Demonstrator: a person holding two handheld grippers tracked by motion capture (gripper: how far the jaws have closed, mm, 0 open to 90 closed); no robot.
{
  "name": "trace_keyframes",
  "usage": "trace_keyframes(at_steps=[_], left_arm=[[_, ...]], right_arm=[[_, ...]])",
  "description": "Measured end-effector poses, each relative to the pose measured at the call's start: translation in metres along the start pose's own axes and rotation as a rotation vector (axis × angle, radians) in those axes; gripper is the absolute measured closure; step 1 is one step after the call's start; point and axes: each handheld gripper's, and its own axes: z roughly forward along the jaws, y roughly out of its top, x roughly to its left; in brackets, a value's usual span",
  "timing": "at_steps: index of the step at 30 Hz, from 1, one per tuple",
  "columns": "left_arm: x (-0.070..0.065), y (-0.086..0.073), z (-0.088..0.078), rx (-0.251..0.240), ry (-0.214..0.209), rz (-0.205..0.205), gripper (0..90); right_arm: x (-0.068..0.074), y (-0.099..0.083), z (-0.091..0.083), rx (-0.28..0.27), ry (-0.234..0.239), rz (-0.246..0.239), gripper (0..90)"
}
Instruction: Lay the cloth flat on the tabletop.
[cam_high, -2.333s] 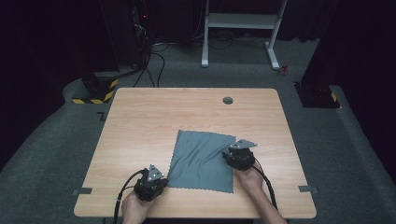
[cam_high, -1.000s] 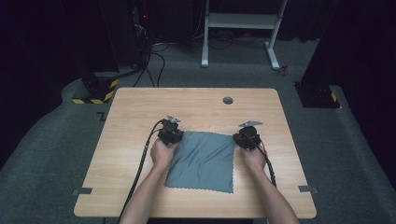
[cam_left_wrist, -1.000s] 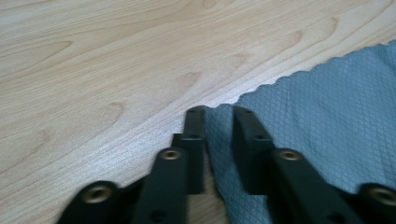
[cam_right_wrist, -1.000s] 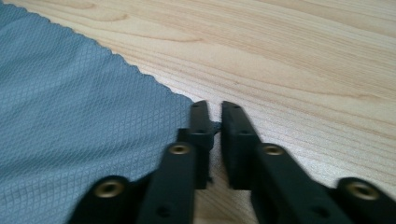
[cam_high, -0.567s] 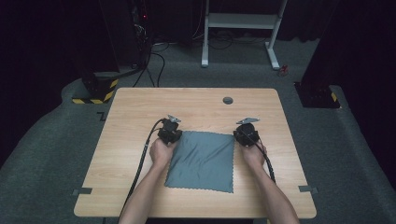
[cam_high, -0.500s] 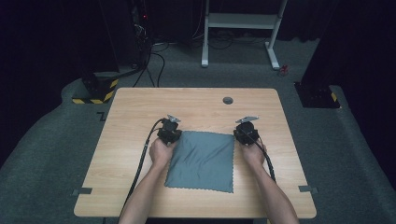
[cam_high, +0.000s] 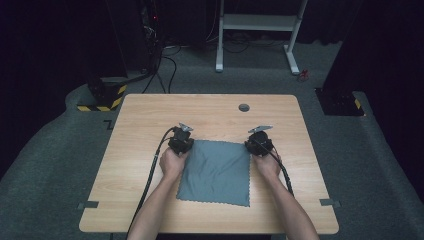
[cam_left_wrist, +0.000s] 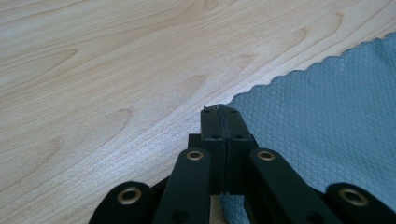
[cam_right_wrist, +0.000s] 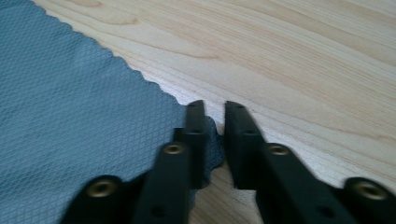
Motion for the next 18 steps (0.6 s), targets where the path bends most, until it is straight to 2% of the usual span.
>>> trace_keyframes(at_steps=[2, 6, 9, 11, 15, 17, 18], left_arm=[[0.000, 0.000, 0.000, 0.000, 0.000, -0.002, 89.3], [0.001, 0.000, 0.000, 0.002, 0.002, 0.001, 89.3], [0.003, 0.000, 0.000, 0.004, 0.001, -0.005, 89.3], [0.005, 0.000, 0.000, 0.006, 0.009, -0.008, 89.3], [0.005, 0.001, 0.000, 0.006, 0.027, -0.019, 89.1], [0.004, 0.000, 0.000, 0.007, 0.041, -0.020, 86.7], [0.005, 0.000, -0.002, 0.007, 0.042, -0.024, 81.0]], right_arm=[[0.002, 0.001, 0.000, 0.009, -0.014, -0.030, 90.0], [0.005, 0.006, 0.002, 0.030, -0.046, -0.071, 90.0], [0.005, 0.014, 0.007, 0.029, -0.069, -0.073, 90.0], [0.004, 0.018, 0.011, 0.034, -0.067, -0.041, 90.0], [0.006, 0.024, 0.018, 0.036, -0.100, -0.073, 90.0], [0.006, 0.025, 0.019, 0.035, -0.102, -0.076, 87.2], [0.006, 0.025, 0.018, 0.035, -0.104, -0.066, 79.3]])
